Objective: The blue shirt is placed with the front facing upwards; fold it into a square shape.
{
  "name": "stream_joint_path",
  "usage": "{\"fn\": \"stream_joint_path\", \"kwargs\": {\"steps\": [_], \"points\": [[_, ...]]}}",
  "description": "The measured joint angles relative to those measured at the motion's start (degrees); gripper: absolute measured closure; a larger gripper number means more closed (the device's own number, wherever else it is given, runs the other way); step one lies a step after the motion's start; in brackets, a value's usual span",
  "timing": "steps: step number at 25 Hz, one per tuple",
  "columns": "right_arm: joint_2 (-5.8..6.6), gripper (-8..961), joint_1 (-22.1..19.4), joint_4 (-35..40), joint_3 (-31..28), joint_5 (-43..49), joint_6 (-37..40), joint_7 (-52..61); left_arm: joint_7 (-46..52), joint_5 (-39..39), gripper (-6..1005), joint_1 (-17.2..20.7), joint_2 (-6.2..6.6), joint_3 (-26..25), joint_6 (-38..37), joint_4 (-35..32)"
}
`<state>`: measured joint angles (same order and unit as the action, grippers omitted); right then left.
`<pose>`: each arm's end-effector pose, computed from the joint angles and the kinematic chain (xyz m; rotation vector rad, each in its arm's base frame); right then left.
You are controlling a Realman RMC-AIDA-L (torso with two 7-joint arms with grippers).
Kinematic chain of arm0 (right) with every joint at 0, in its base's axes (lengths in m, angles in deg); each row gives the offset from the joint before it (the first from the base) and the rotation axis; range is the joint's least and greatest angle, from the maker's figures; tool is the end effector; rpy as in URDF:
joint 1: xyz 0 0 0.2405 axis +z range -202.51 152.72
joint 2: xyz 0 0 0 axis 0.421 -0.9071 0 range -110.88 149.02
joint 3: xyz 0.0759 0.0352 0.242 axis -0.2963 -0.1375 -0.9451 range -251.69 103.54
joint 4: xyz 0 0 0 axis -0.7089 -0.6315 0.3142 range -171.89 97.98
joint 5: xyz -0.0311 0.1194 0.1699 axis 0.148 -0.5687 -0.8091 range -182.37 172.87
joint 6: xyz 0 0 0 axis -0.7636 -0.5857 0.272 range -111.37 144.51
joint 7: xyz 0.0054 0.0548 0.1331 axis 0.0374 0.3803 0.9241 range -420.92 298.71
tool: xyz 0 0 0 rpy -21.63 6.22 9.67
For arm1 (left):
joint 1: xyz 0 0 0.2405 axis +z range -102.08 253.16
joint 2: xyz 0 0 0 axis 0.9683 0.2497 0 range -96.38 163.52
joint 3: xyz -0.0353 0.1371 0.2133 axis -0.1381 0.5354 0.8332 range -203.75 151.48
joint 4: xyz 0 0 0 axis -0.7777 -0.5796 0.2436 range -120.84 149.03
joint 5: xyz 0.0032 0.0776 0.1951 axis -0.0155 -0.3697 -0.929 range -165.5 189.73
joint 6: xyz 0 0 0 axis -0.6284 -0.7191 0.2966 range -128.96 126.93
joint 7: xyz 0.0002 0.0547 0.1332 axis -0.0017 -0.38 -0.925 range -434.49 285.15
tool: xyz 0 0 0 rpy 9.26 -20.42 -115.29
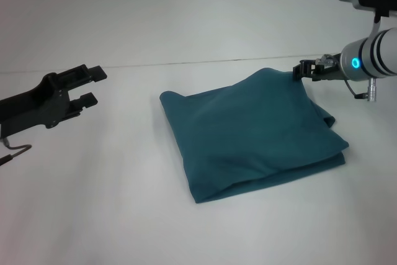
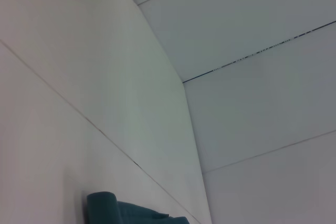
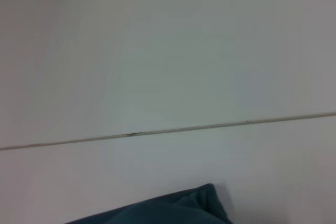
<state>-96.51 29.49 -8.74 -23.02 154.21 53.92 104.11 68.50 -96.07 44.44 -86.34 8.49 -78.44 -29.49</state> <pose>0.2441 0.4835 0.0141 -1.7851 1.3991 0.1028 -0.2608 0.3750 0.0409 -1.9020 -1.9276 -1.1157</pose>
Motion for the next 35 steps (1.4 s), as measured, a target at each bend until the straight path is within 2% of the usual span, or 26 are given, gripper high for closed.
{"fn": "stream_joint_path", "kwargs": {"steps": [10, 19, 26, 31, 33, 35], "points": [[-1.21, 507, 0.0, -1.1, 1.4, -2.9, -2.5, -1.2, -0.2, 0.0, 247, 0.2, -0.10, 0.0, 0.0, 0.0], [-1.88, 508, 4.9, -6.4, 3.4, 7.8, -6.6, 3.1, -0.4, 0.0, 247, 0.2, -0.25, 0.0, 0.0, 0.1], [-0.57, 509, 3.8, -3.5, 3.9, 8.9, -3.0, 6.3, -0.4, 0.4, 247, 0.3, -0.23, 0.0, -0.2, 0.1], [1.26, 509, 2.4, -2.8, 3.6, 8.9, -0.7, 7.0, -0.4, 0.6, 247, 0.2, -0.23, 0.0, -0.4, 0.1], [1.36, 510, 1.5, -0.8, 3.2, 8.9, 0.9, 7.0, -0.4, 0.7, 247, 0.2, -0.23, 0.0, -0.5, 0.1], [0.93, 510, 0.4, 2.5, 2.5, 8.7, 3.4, 6.8, -0.4, 0.7, 247, 0.2, -0.23, 0.0, -0.5, 0.1]]}}
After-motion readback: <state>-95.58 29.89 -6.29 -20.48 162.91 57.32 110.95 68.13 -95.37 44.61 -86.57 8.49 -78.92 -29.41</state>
